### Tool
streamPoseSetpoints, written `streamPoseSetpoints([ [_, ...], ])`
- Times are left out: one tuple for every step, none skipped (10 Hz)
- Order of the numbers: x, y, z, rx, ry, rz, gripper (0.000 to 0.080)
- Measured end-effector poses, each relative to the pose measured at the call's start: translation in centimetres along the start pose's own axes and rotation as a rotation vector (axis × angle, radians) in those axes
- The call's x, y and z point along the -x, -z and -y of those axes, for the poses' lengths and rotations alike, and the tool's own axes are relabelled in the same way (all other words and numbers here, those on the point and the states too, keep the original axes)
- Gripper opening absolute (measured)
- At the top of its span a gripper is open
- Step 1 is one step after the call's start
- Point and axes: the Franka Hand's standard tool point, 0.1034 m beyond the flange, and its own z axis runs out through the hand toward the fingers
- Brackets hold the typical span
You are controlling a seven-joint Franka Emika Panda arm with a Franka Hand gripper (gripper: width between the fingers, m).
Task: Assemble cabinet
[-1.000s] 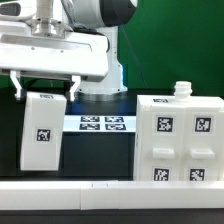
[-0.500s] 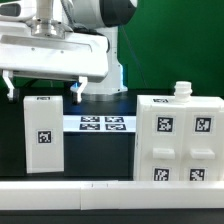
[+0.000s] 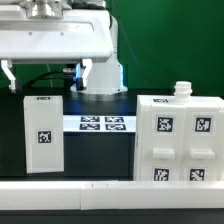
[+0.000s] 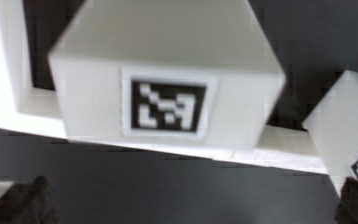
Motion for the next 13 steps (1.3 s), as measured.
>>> streamPoseSetpoints([
  [-0.1, -0.1, 0.3, -0.028, -0.025, 0.052, 0.0795],
  [-0.2, 0.0, 0.6, -0.054, -0.029, 0.106, 0.0795],
  [-0.5, 0.2, 0.4, -0.073, -0.019, 0.161, 0.0795],
  [-0.4, 0.4, 0.3, -0.087, -0.024, 0.205, 0.0795],
  [-0.2, 1.1, 1.1, -0.107, -0.082, 0.308, 0.0795],
  [-0.2, 1.7, 2.0, -0.119, -0.114, 0.391, 0.0795],
  [-0.6, 1.3, 2.2, -0.134, -0.085, 0.400, 0.0795],
  [0.0, 1.3, 2.8, -0.168, -0.087, 0.468, 0.0795],
  [-0.1, 1.4, 3.5, -0.203, -0.079, 0.528, 0.0795],
  [-0.2, 1.3, 3.3, -0.239, -0.064, 0.598, 0.0795],
  [-1.0, 0.7, 1.6, -0.269, -0.056, 0.691, 0.0795],
  [-2.2, -0.4, 0.5, -0.276, -0.046, 0.740, 0.0795],
  [-2.5, 0.0, 0.2, -0.282, -0.035, 0.808, 0.0795],
])
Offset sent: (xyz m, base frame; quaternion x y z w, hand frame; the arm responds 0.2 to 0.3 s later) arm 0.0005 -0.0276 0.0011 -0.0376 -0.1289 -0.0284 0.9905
